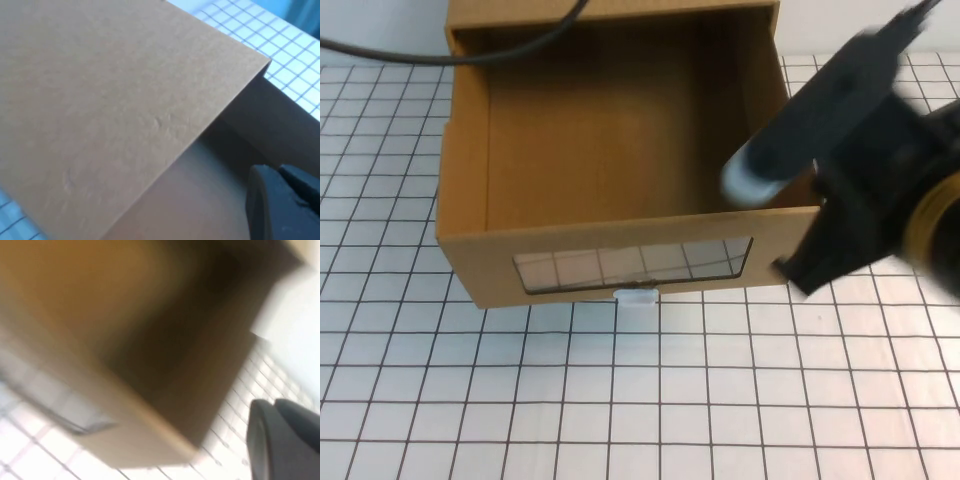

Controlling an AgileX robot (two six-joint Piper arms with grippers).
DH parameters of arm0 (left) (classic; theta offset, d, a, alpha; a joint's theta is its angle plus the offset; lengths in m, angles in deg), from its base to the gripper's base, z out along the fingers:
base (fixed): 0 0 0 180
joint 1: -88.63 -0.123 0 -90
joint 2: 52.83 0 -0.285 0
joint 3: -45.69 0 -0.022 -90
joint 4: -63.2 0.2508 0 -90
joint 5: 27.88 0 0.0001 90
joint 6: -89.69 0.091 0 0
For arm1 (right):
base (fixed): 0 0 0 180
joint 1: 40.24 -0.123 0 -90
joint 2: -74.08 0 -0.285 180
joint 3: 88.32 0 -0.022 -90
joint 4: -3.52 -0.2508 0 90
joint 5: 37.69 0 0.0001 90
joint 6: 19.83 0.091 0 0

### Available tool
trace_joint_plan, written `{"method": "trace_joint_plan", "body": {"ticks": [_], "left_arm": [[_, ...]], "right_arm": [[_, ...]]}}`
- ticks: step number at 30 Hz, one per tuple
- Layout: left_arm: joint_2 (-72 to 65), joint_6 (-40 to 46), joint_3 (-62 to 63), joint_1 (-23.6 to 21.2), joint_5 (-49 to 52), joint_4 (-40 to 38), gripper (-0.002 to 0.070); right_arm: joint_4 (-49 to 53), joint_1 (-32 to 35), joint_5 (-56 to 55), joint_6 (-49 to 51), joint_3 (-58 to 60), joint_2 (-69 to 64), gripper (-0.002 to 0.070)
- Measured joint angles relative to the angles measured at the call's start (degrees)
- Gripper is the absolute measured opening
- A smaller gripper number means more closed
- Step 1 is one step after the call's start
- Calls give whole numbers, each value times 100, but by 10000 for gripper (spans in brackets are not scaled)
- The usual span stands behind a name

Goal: Open the shoe box
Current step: 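Pull the top drawer of the cardboard box fully open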

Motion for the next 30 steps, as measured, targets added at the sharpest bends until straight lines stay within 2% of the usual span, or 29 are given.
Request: {"method": "trace_joint_plan", "body": {"ticks": [4,6,11,15,21,26,30], "left_arm": [[992,-24,-861,0,-344,420,-2],[1660,-37,-1617,0,-770,672,-2],[3373,-4,-3856,0,-2371,996,-2],[4952,104,-5704,0,-3722,1005,-2],[7221,117,-8165,0,-5143,1005,-2],[8824,117,-9512,0,-5481,1005,-2],[9501,12,-10340,0,-5551,1005,-2]], "right_arm": [[-1057,1159,-20,-597,-249,206,-11],[-1903,1845,-65,-1090,-323,296,-11],[-3886,3364,-64,-2220,-298,512,-13],[-4979,4179,-437,-2846,81,934,-13],[-5528,4484,-1691,-2994,1293,2162,-13],[-5710,4484,-2715,-2994,2465,3320,-13],[-5931,4484,-3652,-2994,3412,4203,-13]]}}
